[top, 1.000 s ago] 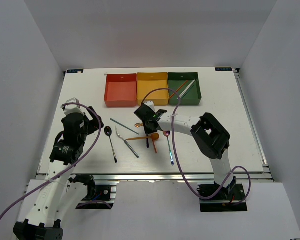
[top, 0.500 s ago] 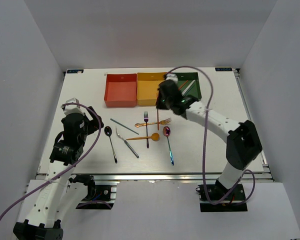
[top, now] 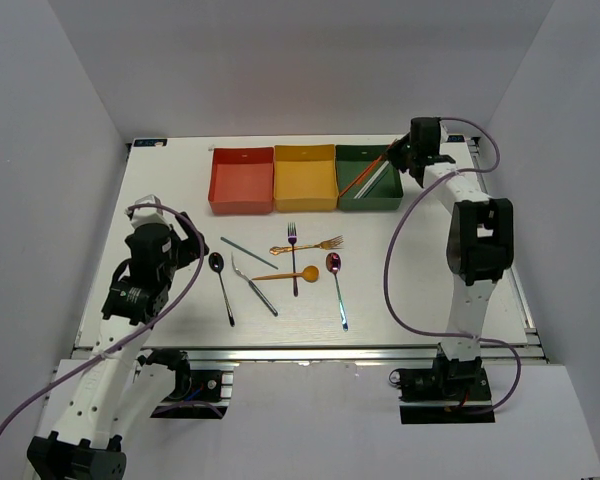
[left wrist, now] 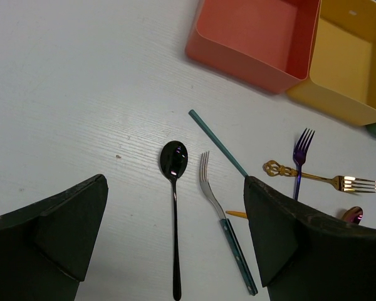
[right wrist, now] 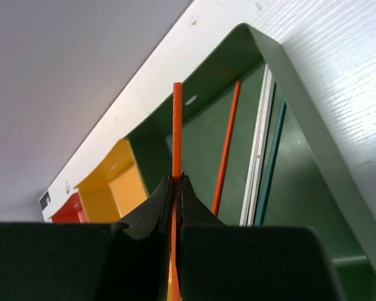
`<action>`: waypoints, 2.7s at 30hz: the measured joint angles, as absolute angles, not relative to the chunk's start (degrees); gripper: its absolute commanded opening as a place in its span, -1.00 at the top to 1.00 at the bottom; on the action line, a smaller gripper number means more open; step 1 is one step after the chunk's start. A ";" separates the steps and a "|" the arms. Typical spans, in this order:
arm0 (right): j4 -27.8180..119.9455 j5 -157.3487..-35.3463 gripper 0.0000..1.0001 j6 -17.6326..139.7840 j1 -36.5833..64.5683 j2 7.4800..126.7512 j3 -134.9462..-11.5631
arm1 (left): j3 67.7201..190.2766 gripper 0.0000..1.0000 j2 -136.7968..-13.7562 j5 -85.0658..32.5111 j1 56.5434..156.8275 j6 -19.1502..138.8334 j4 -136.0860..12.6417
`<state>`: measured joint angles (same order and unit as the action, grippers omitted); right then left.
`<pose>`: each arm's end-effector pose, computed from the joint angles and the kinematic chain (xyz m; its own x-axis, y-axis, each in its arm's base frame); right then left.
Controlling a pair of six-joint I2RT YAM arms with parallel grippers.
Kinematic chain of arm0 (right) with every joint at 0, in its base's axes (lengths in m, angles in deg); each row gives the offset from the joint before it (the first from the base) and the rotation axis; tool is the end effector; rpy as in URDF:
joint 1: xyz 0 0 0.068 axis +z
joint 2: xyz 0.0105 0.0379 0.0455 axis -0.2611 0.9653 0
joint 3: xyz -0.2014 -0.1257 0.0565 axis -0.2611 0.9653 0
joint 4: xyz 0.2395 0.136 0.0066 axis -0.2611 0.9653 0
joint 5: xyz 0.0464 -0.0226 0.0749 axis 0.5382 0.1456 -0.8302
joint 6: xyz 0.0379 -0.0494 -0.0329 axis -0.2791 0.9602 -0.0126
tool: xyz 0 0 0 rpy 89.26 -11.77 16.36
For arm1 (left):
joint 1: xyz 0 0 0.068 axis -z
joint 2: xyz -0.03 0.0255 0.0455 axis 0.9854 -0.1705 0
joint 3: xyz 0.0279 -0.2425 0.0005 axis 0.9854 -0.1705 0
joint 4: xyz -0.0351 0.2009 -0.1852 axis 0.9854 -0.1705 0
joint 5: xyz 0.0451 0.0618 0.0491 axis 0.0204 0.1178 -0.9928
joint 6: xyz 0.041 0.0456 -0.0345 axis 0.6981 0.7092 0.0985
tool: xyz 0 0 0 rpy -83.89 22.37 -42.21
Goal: Sort the eating utensils into containers
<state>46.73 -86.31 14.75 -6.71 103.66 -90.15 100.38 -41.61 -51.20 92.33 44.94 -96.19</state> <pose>0.5023 0.0719 0.2066 -0.3509 0.7562 -0.5523 0.2857 0.6481 0.7059 0.2130 -0.0290 0.2720 -0.4270 -0.3450 -0.8358 -0.2573 0.9325 -0.2535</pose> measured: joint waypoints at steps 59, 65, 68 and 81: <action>71.01 -88.08 -0.16 75.44 40.52 124.38 -114.09 | 100.38 -0.96 -40.82 -56.78 92.37 42.93 -97.93; 70.64 -90.53 0.38 75.40 39.93 126.24 -115.62 | 100.38 -0.97 -40.84 -56.30 92.37 42.95 -97.91; 70.33 -92.08 0.90 74.96 39.30 126.87 -116.47 | 100.38 -0.96 -40.86 -56.12 92.37 43.02 -97.91; 59.88 -102.14 1.00 62.70 35.21 120.20 -106.19 | 100.38 -0.96 -41.15 -55.27 92.37 43.15 -97.85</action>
<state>59.88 -102.14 62.70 35.21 120.20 -106.19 100.38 -41.15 -55.27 92.37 43.15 -97.85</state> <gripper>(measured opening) 0.011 0.981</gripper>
